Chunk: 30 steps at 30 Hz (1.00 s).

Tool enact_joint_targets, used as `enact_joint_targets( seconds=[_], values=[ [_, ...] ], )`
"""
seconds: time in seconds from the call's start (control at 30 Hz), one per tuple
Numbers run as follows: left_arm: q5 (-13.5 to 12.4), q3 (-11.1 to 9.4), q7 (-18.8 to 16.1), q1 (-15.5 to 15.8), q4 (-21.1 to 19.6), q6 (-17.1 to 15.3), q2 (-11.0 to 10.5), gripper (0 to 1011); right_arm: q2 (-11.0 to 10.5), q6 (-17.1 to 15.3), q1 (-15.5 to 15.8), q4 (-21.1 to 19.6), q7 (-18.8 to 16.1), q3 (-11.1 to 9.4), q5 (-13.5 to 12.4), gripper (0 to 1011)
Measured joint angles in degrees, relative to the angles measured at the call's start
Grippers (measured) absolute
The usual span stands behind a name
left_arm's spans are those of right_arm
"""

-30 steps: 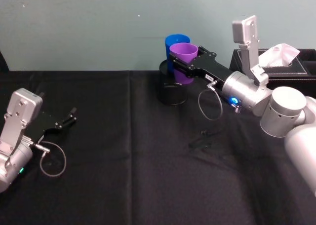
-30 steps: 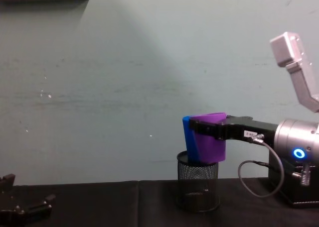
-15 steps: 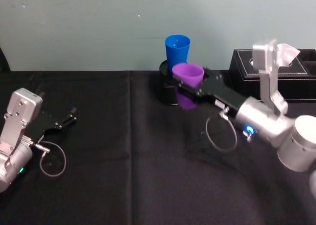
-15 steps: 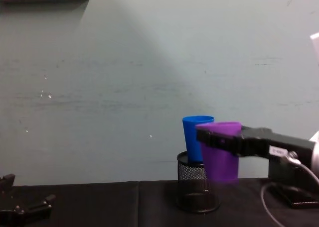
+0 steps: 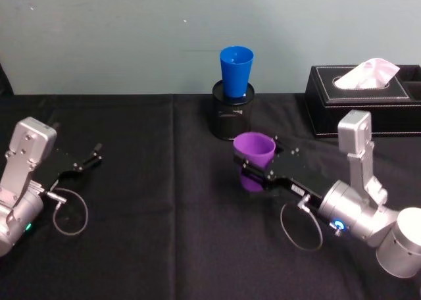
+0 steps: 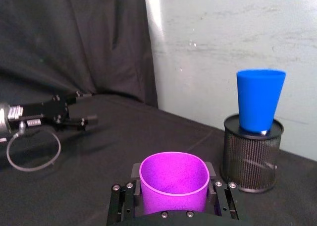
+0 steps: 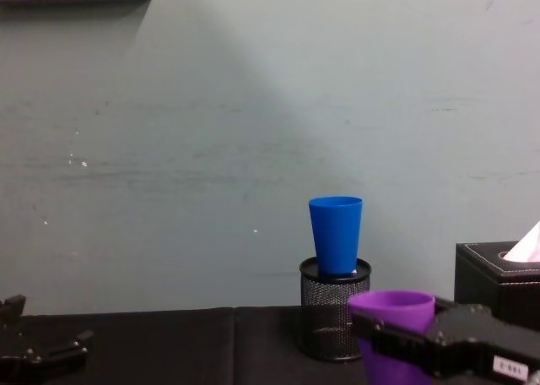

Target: Pick up one cup with a gripper and tap it against the other cup.

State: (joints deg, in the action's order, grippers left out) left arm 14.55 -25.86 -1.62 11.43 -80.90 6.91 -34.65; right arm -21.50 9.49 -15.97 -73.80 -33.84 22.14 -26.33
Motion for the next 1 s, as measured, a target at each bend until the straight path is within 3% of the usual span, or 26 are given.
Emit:
enact_joint_targets(
  seconds=[0.33,1.0],
  values=[
    [0.0,0.0,0.0,0.0,0.0,0.0,0.0,1000,1.1,4.2,-1.0,5.9,-1.3,1.1,1.5,728],
    [0.0,0.0,0.0,0.0,0.0,0.0,0.0,1000,2.4,5.0,-2.2,9.9,-1.5,1.2,3.0,728]
  ],
)
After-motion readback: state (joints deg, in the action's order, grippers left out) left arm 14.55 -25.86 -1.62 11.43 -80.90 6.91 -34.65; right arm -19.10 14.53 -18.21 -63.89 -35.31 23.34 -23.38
